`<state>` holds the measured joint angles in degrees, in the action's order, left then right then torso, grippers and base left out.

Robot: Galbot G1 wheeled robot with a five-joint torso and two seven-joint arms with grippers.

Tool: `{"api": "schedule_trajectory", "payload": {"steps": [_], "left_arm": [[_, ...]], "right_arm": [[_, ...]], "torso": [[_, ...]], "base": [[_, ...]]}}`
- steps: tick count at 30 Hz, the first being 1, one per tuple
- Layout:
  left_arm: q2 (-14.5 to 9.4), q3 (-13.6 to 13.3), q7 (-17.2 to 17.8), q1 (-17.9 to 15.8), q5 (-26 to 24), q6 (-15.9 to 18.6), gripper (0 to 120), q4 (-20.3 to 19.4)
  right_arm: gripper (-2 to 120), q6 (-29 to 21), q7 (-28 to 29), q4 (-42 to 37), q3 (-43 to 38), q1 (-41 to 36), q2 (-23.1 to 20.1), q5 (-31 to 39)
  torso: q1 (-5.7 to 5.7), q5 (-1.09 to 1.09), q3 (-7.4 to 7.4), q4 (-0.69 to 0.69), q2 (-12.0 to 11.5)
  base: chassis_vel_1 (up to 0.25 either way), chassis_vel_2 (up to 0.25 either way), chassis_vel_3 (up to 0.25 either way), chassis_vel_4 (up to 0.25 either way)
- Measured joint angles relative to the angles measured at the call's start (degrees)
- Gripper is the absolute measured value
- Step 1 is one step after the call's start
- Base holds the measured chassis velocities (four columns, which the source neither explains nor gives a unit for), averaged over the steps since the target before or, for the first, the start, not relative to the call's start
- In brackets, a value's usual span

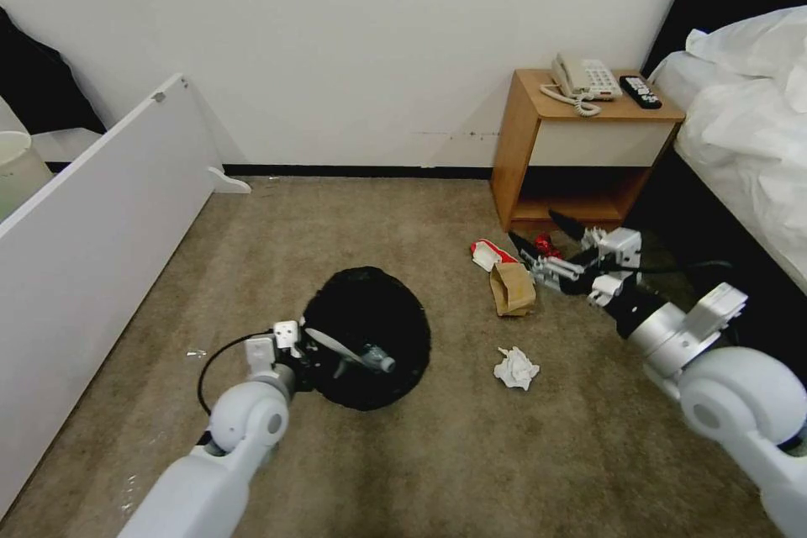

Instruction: Pick up the trash bin, then pick up the garbage from the floor and place it into the trash bin.

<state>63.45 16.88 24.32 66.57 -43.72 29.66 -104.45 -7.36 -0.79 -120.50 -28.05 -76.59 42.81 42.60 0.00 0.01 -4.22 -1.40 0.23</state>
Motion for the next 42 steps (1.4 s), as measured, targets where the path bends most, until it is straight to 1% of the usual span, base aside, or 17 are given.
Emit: {"api": "schedule_trajectory", "payload": {"steps": [1,2,3,5,7,9,12,16,19,20,21,25,27,28,30,40,42], "left_arm": [[-0.3,0.9,-0.2,0.4,0.3,-0.2,0,-0.4],[-0.3,0.9,-0.2,0.4,0.3,-0.2,0,-0.4],[-0.6,1.9,-0.4,0.9,0.4,-0.4,0,-1.0],[-0.9,3.1,-0.8,1.6,0.3,-1.0,0,-1.7],[-0.9,3.3,-0.9,1.6,0.3,-1.2,0,-1.8],[-1.1,4.1,-1.3,2.1,0.3,-2.3,0,-2.1],[-1.3,4.4,-1.3,2.3,0.3,-2.9,0,-2.3],[-1.6,4.3,-1.4,2.6,0.2,-3.9,0,-2.5],[-2.4,3.8,-1.2,3.1,0.7,-6.2,0,-2.6],[-2.4,3.8,-1.2,3.1,0.7,-6.2,0,-2.6],[-2.9,4.0,-1.0,3.4,1.0,-6.8,0,-2.5],[-3.9,5.0,-1.0,4.2,0.6,-7.0,0,-2.7],[-5.2,6.4,-1.6,5.8,0.1,-6.5,0,-3.1],[-5.2,6.4,-1.6,5.8,0.1,-6.5,0,-3.1],[-5.9,7.0,-2.1,7.2,-0.2,-6.3,0,-3.2],[-5.7,8.1,-3.1,9.3,-0.2,-6.3,0,-3.8],[-5.9,8.1,-3.3,10.0,0.0,-6.5,0,-3.9]], "right_arm": [[90,-1.6,1.8,1.0,0.9,-0.2,0.7,-1.3],[90,-1.6,1.8,1.0,0.9,-0.2,0.7,-1.3],[95,-3.0,3.2,2.2,1.9,-0.3,1.5,-2.2],[99,-3.9,4.6,4.3,3.2,-0.3,2.7,-4.0],[99,-4.1,4.9,4.6,3.4,-0.3,2.9,-4.3],[100,-6.0,6.9,6.9,4.2,-0.7,3.8,-6.6],[100,-6.2,7.5,8.3,4.3,-1.5,4.4,-8.5],[100,-6.0,7.5,9.6,4.3,-2.4,5.8,-10.8],[100,-5.1,7.3,10.8,4.0,-3.2,9.1,-14.1],[100,-5.1,7.3,10.8,4.0,-3.2,9.1,-14.1],[100,-4.7,7.0,11.3,3.9,-3.3,10.3,-15.2],[100,-4.0,6.6,11.9,3.7,-3.3,12.3,-16.5],[100,-2.7,6.3,12.8,3.2,-3.2,15.1,-19.3],[100,-2.7,6.3,12.8,3.2,-3.2,15.1,-19.3],[100,-2.0,6.1,13.3,3.0,-3.1,17.1,-21.7],[100,-0.7,5.6,14.2,2.8,-3.1,21.3,-26.0],[100,-0.6,5.3,14.5,2.6,-3.1,23.2,-27.4]], "torso": [[0.0,-0.01,0.0,0.0,0.0],[0.0,-0.01,0.0,0.0,0.0],[0.0,-0.01,0.0,0.0,0.0],[0.0,-0.01,0.0,0.0,0.0],[0.0,-0.01,0.0,0.01,0.0],[0.0,-0.02,0.0,0.01,0.0],[0.0,-0.01,0.0,0.0,0.0],[0.0,-0.01,0.0,0.0,0.0],[0.0,-0.03,0.01,0.0,0.0],[0.0,-0.03,0.01,0.0,0.0],[0.0,-0.02,0.01,-0.01,0.0],[0.0,-0.02,0.01,0.0,0.0],[0.0,-0.02,0.01,0.0,0.0],[0.0,-0.02,0.01,0.0,0.0],[0.0,-0.02,0.01,0.0,0.0],[0.0,-0.02,0.01,0.0,0.0],[0.0,-0.02,0.01,0.0,0.0]], "base": [[0.0,0.0,0.0,0.0],[0.0,0.0,0.0,0.0],[0.0,0.0,0.0,0.0],[0.0,0.0,0.0,0.0],[0.0,0.0,0.0,0.0],[0.0,0.0,0.0,0.0],[0.0,0.0,0.0,0.0],[0.0,0.0,0.0,0.0],[0.0,0.0,0.0,0.0],[0.0,0.0,0.0,0.0],[0.0,0.0,0.0,0.0],[0.0,0.0,0.0,0.0],[0.0,0.0,0.0,0.0],[0.0,0.0,0.0,0.0],[0.0,0.0,0.0,0.0],[0.0,0.0,0.0,0.0],[0.0,0.0,0.0,0.0]]}}
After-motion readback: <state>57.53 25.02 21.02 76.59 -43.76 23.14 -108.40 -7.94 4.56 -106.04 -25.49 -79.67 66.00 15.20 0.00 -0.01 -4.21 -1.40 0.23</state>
